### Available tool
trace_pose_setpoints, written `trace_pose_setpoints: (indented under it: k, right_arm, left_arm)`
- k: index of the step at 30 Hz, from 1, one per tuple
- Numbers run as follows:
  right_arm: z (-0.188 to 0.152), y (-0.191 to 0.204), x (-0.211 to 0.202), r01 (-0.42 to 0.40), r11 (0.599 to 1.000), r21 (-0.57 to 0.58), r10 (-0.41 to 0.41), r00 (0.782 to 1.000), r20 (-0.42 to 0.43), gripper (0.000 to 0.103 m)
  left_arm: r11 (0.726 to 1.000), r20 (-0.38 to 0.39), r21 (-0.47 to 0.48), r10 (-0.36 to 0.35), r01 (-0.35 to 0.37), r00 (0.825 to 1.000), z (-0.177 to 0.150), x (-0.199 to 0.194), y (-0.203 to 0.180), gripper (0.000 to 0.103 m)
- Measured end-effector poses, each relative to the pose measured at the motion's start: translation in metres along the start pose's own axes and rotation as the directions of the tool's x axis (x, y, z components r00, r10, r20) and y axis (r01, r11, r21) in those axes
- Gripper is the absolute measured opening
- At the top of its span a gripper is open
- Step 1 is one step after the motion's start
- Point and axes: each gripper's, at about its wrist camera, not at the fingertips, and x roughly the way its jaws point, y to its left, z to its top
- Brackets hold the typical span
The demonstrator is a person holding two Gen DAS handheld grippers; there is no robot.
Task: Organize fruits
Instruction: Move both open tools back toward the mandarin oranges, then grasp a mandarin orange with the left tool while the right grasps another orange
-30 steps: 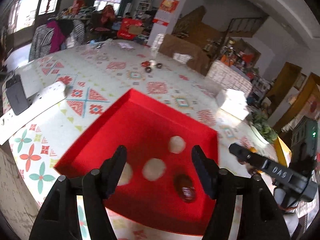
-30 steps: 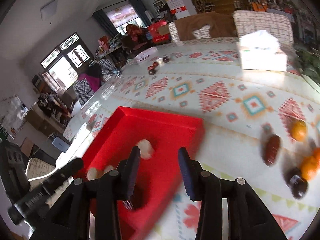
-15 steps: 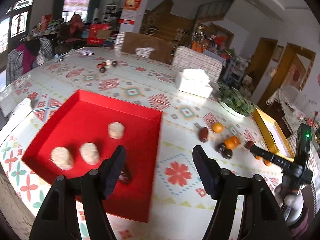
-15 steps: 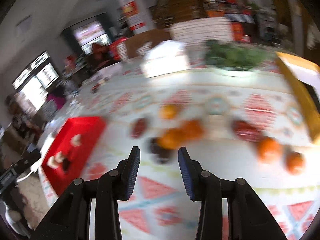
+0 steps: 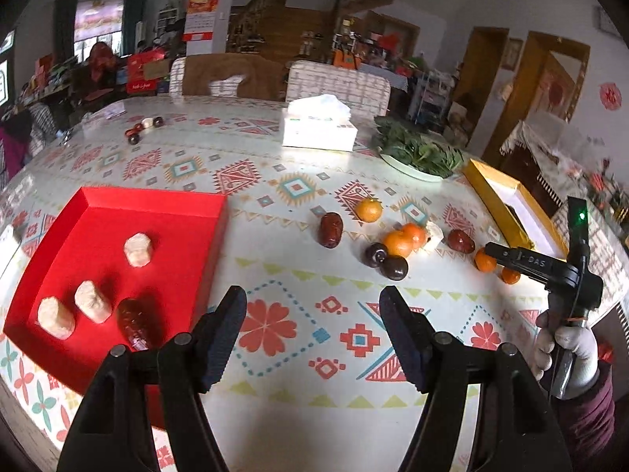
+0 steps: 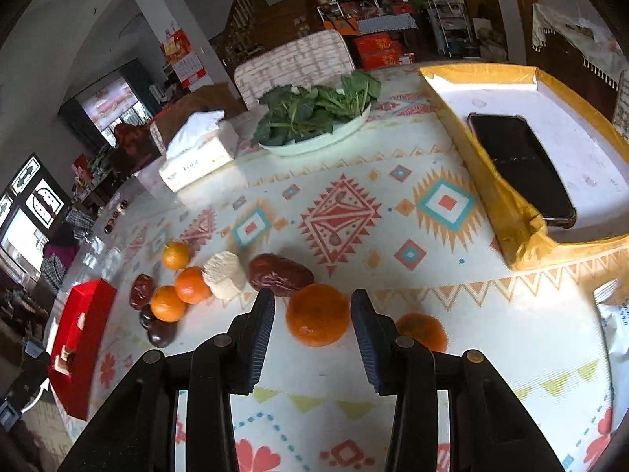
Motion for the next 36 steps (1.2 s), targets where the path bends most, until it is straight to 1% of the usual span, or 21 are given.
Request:
trace_pose_setpoints:
  k: [4, 6, 8, 12, 15, 17, 22, 25, 31, 36]
  right_arm:
    - [-0.001, 0.008, 0.014, 0.048, 0.997, -0.060, -0.050, 0.999, -0.023, 0.047]
    - [0.000, 0.010, 0.019, 0.062, 0.996, -0.070, -0.065, 0.997, -0.032, 0.047]
    - [0.001, 0.014, 0.021, 0.077, 0.992, -0.095, -0.081, 0.996, -0.031, 0.047]
    - [0.001, 0.014, 0.022, 0.075, 0.992, -0.104, -0.077, 0.997, -0.023, 0.046]
    - [0.000, 0.013, 0.022, 0.069, 0.991, -0.113, -0.072, 0.997, -0.020, 0.042]
    - [0.000, 0.014, 0.022, 0.067, 0.990, -0.123, -0.070, 0.997, -0.018, 0.041]
    - [-0.001, 0.015, 0.022, 0.058, 0.990, -0.129, -0.061, 0.998, -0.014, 0.040]
    - [-0.001, 0.012, 0.020, 0.051, 0.992, -0.115, -0.053, 0.999, -0.008, 0.040]
    - [-0.001, 0.010, 0.017, 0.039, 0.994, -0.102, -0.039, 0.999, -0.003, 0.040]
    - [-0.002, 0.010, 0.017, 0.037, 0.995, -0.098, -0.038, 0.999, -0.002, 0.040]
  left_arm:
    - [0.997, 0.010, 0.064, 0.033, -0.033, 0.999, 0.007, 0.012, -0.014, 0.070]
    - [0.996, 0.004, 0.086, 0.028, -0.028, 1.000, 0.012, 0.021, -0.020, 0.070]
    - [0.994, -0.009, 0.113, 0.005, -0.004, 1.000, 0.017, 0.031, -0.029, 0.070]
    - [0.985, -0.046, 0.167, -0.029, 0.037, 0.999, 0.027, 0.055, -0.049, 0.070]
    - [0.978, -0.080, 0.196, -0.050, 0.064, 0.996, 0.033, 0.077, -0.063, 0.070]
    - [0.974, -0.107, 0.211, -0.056, 0.078, 0.993, 0.038, 0.094, -0.071, 0.070]
    - [0.958, -0.135, 0.267, -0.065, 0.100, 0.989, 0.043, 0.123, -0.089, 0.070]
    - [0.950, -0.165, 0.286, -0.082, 0.127, 0.983, 0.044, 0.139, -0.095, 0.070]
    - [0.945, -0.213, 0.282, -0.105, 0.164, 0.971, 0.042, 0.158, -0.095, 0.070]
    - [0.941, -0.223, 0.296, -0.102, 0.167, 0.969, 0.040, 0.165, -0.097, 0.069]
